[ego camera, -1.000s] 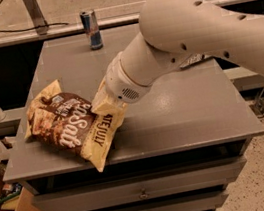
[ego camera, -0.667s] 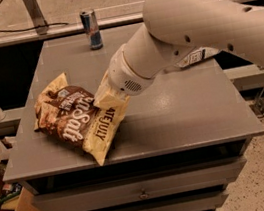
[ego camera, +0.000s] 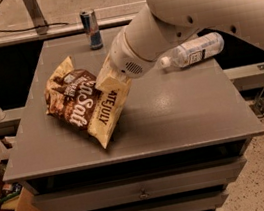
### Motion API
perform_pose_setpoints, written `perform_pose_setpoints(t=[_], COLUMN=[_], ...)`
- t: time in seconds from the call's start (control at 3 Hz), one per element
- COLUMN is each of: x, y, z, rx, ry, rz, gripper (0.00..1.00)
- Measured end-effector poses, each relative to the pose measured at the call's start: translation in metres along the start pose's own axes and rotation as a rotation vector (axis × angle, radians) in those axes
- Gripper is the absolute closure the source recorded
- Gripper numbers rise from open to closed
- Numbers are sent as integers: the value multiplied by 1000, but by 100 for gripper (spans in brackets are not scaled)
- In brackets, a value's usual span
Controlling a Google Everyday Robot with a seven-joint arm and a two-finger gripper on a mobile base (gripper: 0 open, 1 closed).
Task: Move brown chip bag near redbull can
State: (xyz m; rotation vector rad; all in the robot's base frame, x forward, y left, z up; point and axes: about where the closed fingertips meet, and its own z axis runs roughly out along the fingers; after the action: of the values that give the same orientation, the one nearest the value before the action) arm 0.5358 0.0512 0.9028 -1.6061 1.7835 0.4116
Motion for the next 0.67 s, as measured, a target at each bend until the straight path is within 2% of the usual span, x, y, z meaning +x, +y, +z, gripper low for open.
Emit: perform_pose_setpoints(t=[0.67], x=[10], y=[-62], z=[-40], rx=[111], ry=[50], rz=[-2], gripper=[100])
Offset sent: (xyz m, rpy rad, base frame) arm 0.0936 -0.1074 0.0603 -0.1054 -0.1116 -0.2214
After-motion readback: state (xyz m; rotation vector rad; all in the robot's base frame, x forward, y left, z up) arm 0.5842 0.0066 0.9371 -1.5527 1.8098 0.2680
